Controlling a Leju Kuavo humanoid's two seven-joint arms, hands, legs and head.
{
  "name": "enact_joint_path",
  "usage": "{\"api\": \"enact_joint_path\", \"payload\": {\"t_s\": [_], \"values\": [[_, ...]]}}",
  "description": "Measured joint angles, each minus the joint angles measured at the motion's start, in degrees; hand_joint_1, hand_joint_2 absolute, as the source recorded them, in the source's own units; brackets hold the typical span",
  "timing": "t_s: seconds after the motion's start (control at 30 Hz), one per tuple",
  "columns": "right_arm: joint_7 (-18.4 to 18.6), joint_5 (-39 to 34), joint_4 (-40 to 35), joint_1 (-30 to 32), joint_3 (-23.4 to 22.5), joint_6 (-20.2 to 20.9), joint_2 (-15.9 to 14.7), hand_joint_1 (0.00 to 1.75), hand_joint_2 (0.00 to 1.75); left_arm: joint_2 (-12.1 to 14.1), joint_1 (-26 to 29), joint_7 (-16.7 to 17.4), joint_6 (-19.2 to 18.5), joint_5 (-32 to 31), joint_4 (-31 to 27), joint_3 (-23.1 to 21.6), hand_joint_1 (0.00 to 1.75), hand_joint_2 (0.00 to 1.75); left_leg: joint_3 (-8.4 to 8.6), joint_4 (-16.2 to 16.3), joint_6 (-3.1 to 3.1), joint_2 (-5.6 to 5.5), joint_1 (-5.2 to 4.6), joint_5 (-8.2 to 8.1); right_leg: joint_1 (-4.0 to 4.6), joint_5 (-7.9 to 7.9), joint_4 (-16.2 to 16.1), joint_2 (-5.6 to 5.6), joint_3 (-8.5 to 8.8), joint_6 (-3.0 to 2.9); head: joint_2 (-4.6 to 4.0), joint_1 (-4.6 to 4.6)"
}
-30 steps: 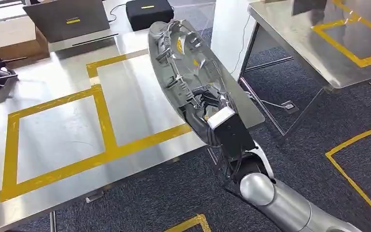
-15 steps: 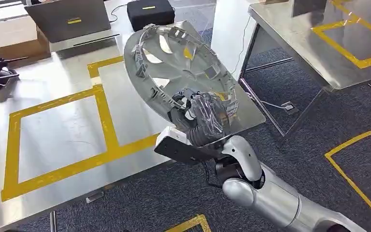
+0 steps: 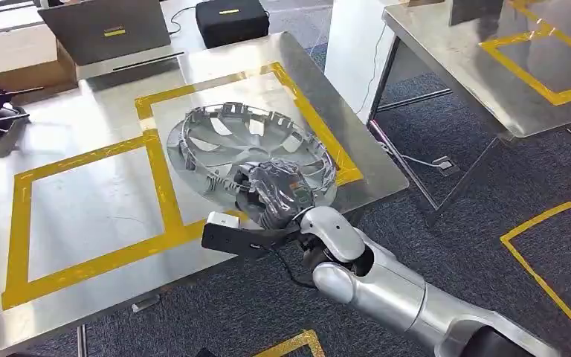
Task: Take the parts from the cabinet and place them on the table.
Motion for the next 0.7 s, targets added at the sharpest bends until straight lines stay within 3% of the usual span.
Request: {"api": "enact_joint_path", "payload": {"t_s": [0.23,0.27,0.53,0.57,0.7], "values": [[-3.1,-0.5,8.3,-0.3,2.3,0.4,2.8,1.75,1.75,-0.5,-0.1,0.1,-0.6,-1.3,0.0,-0.3,0.00,1.75,-0.01,0.0,0.00,0.00,0.00,0.00,0.00,0.00,0.0,-0.01,0.01,0.01,0.00,0.02],[-3.6,-0.5,9.4,-0.3,2.6,0.2,3.1,0.00,0.00,-0.6,-0.1,0.1,-0.6,-1.5,0.0,-0.4,0.00,1.75,-0.02,0.0,0.00,-0.01,0.00,0.00,0.00,0.00,0.0,-0.02,0.01,0.01,0.00,0.02],[-6.0,-0.9,15.8,-0.3,4.4,-1.6,5.6,0.00,0.00,-0.9,-0.1,0.1,-0.7,-2.7,0.0,-0.9,0.00,1.75,0.08,0.0,0.01,0.01,0.00,-0.01,0.00,-0.01,-0.1,0.00,0.09,0.01,0.00,0.02],[-6.1,-0.9,16.3,-0.3,4.6,-1.7,5.8,0.00,0.00,-0.9,-0.1,0.1,-0.7,-2.7,0.0,-0.9,0.00,0.00,0.11,0.0,0.01,0.01,0.00,-0.01,0.00,0.00,-0.1,0.01,0.11,0.01,0.00,0.02],[-6.3,-0.9,17.9,-0.2,5.1,-2.4,6.4,0.00,0.00,-1.0,0.0,0.1,-1.1,-2.7,0.0,-1.0,0.00,0.00,0.22,0.0,0.01,0.01,0.00,-0.01,0.01,0.00,-0.1,0.00,0.22,0.01,0.00,0.02]]}}
